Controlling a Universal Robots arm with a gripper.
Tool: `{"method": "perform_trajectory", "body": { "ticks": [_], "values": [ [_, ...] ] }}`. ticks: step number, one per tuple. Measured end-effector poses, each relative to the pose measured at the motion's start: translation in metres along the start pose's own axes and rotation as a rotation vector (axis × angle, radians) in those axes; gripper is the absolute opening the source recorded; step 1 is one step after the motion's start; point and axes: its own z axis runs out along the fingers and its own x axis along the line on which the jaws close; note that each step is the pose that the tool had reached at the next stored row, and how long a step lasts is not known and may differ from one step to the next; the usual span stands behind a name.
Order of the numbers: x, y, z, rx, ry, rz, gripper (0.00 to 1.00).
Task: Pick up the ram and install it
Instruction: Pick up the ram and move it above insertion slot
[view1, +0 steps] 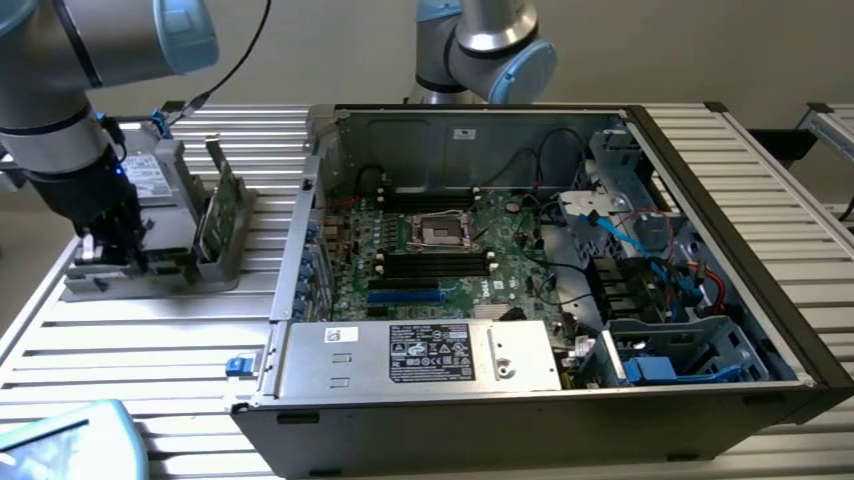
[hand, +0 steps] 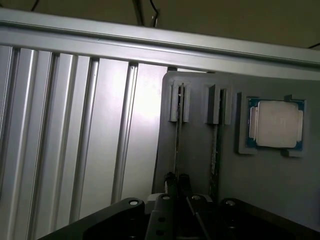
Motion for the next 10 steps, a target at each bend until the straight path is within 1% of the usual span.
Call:
{"method": "perform_trajectory", "body": {
  "ticks": [10],
  "values": [
    [0.0000,0.0003,-0.0061,-0.0009,0.0063,0.000,0.13]
  ]
}}
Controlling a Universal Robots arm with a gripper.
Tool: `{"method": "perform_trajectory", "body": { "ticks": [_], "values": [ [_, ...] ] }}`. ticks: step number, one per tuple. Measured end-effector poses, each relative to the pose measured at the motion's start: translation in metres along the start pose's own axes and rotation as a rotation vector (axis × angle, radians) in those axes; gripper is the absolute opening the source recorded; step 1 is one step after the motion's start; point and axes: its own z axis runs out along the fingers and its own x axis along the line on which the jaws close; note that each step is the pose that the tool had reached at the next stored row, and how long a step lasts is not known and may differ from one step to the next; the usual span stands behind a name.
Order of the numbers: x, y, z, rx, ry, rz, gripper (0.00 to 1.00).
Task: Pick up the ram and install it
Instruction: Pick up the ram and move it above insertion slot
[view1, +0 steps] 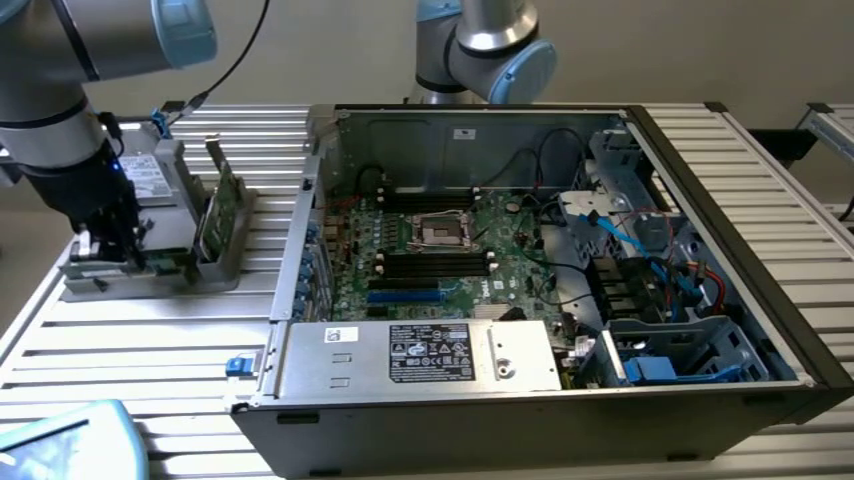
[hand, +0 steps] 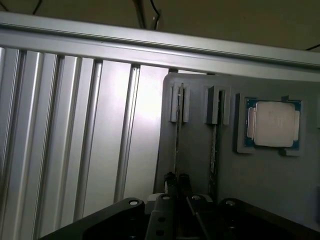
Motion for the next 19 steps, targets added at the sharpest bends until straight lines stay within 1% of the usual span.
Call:
{"method": "perform_trajectory", "body": {
  "ticks": [7,15,17,19],
  "values": [
    [0.000,-0.0003,-0.0035,-0.0004,0.0034,0.000,0.13],
    [0.000,-0.0019,-0.0078,-0.0004,0.0046,0.000,0.13],
    [0.000,-0.0018,-0.0093,-0.0012,0.0048,0.001,0.13],
    [0.000,-0.0017,-0.0110,-0.0038,0.0044,0.001,0.13]
  ]
}}
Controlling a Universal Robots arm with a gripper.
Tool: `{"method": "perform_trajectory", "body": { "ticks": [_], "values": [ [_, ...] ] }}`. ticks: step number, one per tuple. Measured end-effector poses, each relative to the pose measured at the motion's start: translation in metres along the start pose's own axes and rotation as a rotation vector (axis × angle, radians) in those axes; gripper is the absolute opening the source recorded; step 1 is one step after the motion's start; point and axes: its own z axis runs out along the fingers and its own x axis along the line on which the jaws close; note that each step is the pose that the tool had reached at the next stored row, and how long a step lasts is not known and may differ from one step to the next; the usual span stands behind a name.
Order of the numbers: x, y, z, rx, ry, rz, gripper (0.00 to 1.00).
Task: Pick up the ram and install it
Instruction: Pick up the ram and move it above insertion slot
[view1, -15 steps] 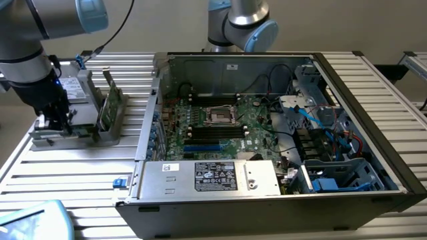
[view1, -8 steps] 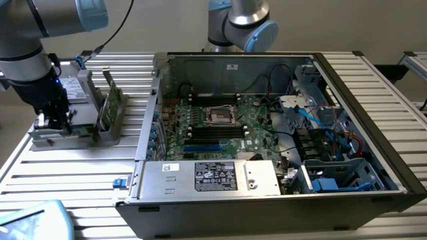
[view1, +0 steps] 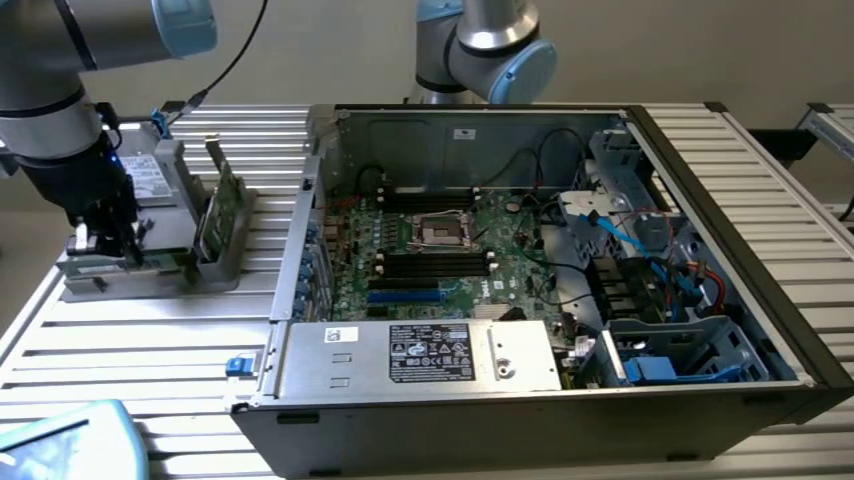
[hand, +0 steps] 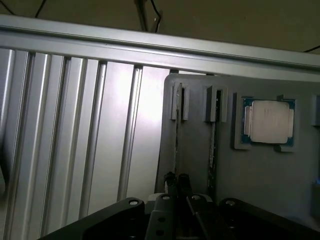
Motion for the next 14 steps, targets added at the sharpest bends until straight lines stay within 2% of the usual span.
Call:
{"method": "perform_trajectory", "body": {
  "ticks": [2,7,9,11,14],
  "values": [
    [0.000,0.0001,-0.0018,-0.0052,-0.0007,0.001,0.13],
    [0.000,0.0007,-0.0076,-0.0310,-0.0041,0.010,0.13],
    [0.000,0.0010,-0.0117,-0.0381,-0.0052,0.014,0.13],
    [0.000,0.0014,-0.0172,-0.0415,-0.0061,0.019,0.13],
    [0.000,0.0021,-0.0263,-0.0428,-0.0077,0.033,0.13]
  ]
}}
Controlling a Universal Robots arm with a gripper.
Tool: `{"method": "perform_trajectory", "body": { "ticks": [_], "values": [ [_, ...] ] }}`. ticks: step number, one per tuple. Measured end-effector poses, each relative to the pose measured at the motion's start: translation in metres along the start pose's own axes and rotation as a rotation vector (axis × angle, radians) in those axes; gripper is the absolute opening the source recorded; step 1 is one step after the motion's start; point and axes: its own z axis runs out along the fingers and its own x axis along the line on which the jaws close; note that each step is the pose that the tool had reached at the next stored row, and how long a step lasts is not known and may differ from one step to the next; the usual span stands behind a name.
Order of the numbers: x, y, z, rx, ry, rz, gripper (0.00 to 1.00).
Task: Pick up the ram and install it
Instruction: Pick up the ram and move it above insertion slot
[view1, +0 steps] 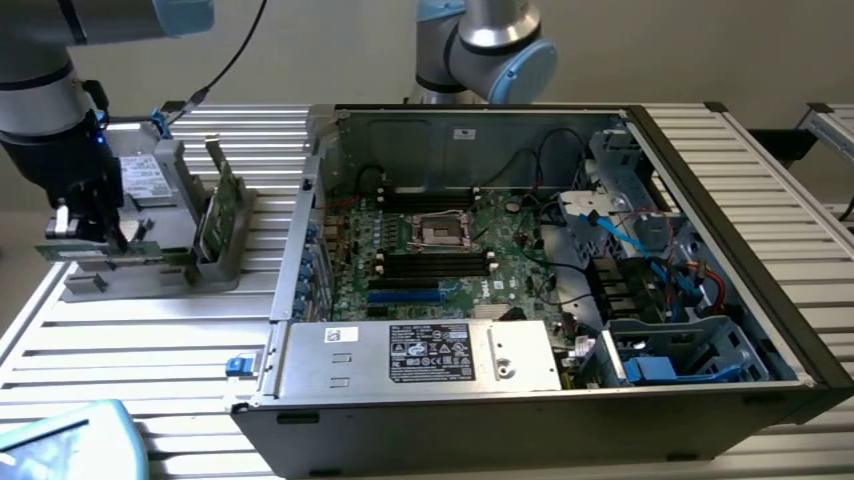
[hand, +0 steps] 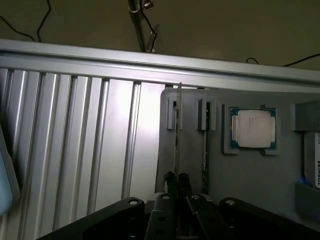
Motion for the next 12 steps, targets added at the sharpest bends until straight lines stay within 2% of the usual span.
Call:
{"method": "perform_trajectory", "body": {
  "ticks": [6,12],
  "values": [
    [0.000,0.0017,-0.0269,-0.0003,-0.0016,0.013,0.13],
    [0.001,-0.0111,-0.0558,-0.0002,-0.0017,0.013,0.13]
  ]
}}
